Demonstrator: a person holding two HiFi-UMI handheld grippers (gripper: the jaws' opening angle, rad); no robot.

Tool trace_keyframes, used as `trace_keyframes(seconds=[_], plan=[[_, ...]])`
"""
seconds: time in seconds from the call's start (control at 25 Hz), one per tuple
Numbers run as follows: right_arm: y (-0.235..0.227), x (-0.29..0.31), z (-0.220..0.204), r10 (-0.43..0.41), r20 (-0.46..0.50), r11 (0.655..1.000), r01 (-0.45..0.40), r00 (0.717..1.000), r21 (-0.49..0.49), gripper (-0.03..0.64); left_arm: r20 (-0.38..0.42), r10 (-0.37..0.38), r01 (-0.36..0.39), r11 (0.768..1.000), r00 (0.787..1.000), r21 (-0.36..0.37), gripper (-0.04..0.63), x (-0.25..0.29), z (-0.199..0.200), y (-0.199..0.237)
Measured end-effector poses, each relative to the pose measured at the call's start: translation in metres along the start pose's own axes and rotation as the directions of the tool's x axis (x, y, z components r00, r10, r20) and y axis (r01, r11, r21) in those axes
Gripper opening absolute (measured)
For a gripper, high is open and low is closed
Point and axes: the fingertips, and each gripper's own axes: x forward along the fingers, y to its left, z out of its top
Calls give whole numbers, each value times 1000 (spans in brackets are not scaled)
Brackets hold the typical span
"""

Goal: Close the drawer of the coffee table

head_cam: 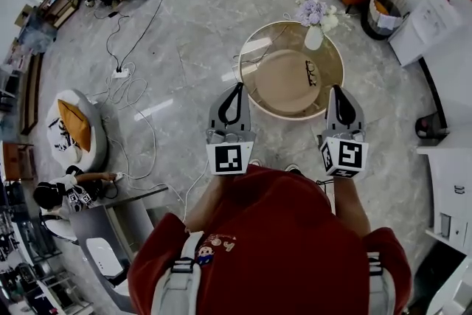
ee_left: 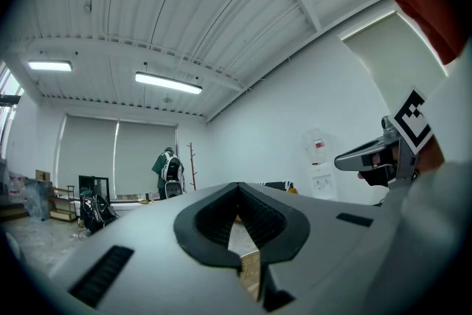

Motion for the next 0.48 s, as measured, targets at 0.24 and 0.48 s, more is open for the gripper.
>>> trace_keyframes(seconds=[0.24, 0.48], plan=[[0, 1, 3, -8, 0, 1000, 8, 1000, 29, 28, 6, 2, -2, 1000, 1000, 5, 12, -3, 0, -2], [0, 1, 5, 9, 3, 1000, -9, 1000, 12, 28, -17, 0, 0, 1000, 1000, 0, 12, -8, -6, -6]])
